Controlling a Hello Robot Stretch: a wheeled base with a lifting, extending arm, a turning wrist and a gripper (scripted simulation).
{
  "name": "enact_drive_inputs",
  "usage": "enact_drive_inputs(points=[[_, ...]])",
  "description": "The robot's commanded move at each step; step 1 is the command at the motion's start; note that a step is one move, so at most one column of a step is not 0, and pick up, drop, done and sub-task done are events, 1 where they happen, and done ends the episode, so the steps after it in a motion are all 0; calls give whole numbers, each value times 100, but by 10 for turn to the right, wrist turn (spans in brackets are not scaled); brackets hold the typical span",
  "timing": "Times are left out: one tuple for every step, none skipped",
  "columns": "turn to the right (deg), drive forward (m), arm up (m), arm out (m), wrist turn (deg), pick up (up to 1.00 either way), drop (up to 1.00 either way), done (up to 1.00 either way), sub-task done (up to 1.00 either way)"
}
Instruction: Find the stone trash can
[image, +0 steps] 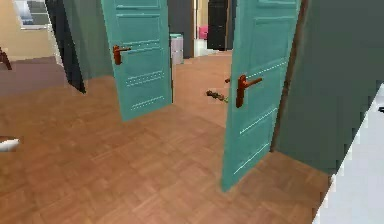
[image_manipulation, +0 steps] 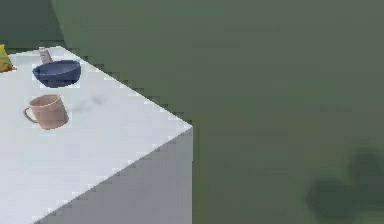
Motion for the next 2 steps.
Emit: enact_drive_inputs(points=[[-300, 0, 0, 0, 0, 0, 0, 0, 0], [0, 60, 0, 0, 0, 0, 0, 0, 0]])
